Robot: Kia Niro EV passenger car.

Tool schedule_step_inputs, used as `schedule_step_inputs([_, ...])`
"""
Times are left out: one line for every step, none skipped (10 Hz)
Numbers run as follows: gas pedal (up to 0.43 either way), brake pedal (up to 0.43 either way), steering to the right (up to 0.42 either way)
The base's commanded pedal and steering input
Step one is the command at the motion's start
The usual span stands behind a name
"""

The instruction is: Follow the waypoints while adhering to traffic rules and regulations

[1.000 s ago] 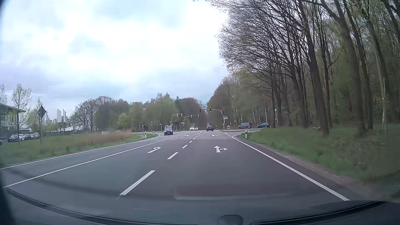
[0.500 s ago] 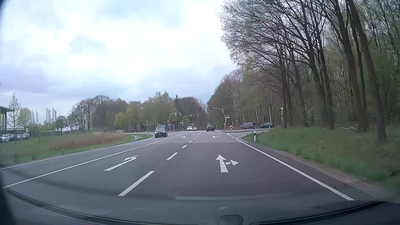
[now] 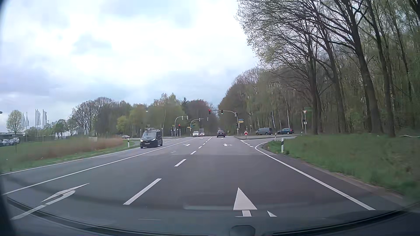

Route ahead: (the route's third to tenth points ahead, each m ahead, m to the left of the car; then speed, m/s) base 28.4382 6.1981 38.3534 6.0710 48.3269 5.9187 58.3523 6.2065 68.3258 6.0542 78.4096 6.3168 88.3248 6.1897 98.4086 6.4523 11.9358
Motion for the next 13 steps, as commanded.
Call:
schedule_step_inputs([0.150,0.000,-0.003])
schedule_step_inputs([0.150,0.000,-0.003])
schedule_step_inputs([0.150,0.000,-0.003])
schedule_step_inputs([0.150,0.006,-0.002])
schedule_step_inputs([0.150,0.006,-0.003])
schedule_step_inputs([0.150,0.000,-0.003])
schedule_step_inputs([0.150,0.000,-0.003])
schedule_step_inputs([0.150,0.000,-0.003])
schedule_step_inputs([0.150,0.000,-0.002])
schedule_step_inputs([0.150,0.006,-0.003])
schedule_step_inputs([0.150,0.000,-0.002])
schedule_step_inputs([0.150,0.006,-0.002])
schedule_step_inputs([0.150,0.006,-0.002])
